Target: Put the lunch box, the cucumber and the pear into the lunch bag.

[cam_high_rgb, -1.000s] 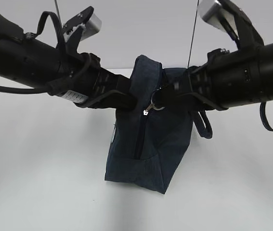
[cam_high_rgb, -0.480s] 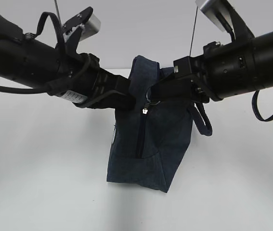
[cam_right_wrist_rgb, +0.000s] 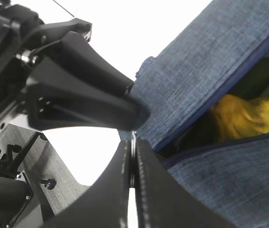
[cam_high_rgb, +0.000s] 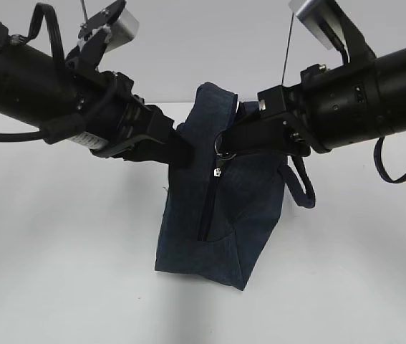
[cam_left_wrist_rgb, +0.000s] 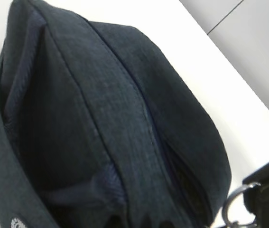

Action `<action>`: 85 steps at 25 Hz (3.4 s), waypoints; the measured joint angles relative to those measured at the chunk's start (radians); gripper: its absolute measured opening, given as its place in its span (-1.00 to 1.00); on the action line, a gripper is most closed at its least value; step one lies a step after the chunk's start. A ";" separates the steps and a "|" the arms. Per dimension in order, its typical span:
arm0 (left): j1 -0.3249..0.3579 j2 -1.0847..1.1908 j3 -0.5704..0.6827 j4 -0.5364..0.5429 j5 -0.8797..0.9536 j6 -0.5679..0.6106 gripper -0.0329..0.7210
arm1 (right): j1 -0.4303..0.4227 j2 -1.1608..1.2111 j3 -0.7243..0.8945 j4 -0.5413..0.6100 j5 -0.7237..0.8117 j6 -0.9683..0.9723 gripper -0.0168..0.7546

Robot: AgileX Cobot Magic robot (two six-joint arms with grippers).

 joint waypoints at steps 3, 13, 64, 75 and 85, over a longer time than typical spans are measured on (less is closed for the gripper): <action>0.000 -0.001 0.007 0.020 0.028 0.001 -0.18 | 0.000 0.000 -0.001 0.002 0.000 0.000 -0.94; 0.000 0.046 0.032 0.059 0.046 0.001 -0.18 | -0.002 0.000 -0.002 0.002 0.004 0.000 -0.94; -0.021 0.081 0.029 0.101 0.070 0.003 -0.94 | -0.136 0.287 -0.357 -0.006 0.021 -0.007 -0.94; -0.020 0.081 0.029 0.102 0.080 0.003 -0.94 | -0.227 0.509 -0.589 -0.010 0.122 0.074 -0.94; -0.020 0.081 0.029 0.102 0.085 0.003 -0.94 | -0.266 0.668 -0.690 0.000 0.144 0.107 -0.94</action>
